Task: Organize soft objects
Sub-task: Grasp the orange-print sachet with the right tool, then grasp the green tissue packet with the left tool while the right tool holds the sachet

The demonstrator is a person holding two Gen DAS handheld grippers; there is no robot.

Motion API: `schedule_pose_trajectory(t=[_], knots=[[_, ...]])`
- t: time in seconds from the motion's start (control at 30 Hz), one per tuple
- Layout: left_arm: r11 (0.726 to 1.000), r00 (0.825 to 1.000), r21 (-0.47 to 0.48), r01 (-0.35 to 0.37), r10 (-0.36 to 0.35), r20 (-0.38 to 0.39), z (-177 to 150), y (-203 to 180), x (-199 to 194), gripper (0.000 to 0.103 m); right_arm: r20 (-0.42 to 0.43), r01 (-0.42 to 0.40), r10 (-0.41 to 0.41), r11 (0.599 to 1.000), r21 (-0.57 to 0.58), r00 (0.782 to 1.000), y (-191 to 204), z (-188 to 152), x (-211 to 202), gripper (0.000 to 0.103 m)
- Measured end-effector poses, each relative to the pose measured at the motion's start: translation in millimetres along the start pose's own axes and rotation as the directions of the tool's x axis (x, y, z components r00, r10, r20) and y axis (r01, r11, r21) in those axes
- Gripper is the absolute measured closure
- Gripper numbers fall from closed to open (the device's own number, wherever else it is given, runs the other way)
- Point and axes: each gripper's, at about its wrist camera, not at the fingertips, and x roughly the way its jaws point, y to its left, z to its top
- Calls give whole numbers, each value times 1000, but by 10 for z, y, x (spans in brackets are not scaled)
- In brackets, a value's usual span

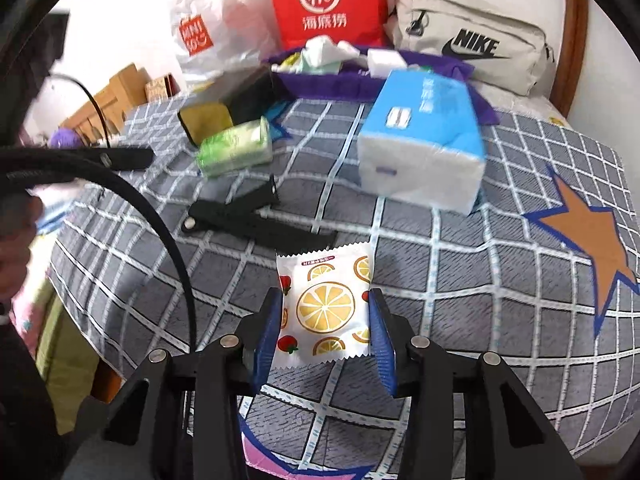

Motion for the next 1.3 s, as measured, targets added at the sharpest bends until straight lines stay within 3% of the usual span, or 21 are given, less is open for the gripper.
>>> schedule_pose_trajectory(t=[0.2,0.5,0.67,0.73,0.8,1.3], knots=[[999,999,17,42,-42,-19,30,5,238,24,21,27,-27,1000,3,999,-76,26,-104,60],[999,1000,-32,8,-9,-15,241,59,623,24,18,22,-23,1000,11,1000,-155,1,-90,60],[999,999,20,-46,46,-8,284,-53,782,25,6,14,-14,1000,18,1000,-204,-27,-44,60],[997,998,32,-70,70,-2,294,-76,822,44,1,12,-12,1000,24,1000,-229,-36,-16,60],[999,999,41,-31,32,-22,287,-90,857,52,-7,13,-13,999,33,1000,-262,-44,8,60],[998,999,57,25,-27,34,199,-50,509,67,5,15,-15,1000,14,1000,-185,-56,-36,60]])
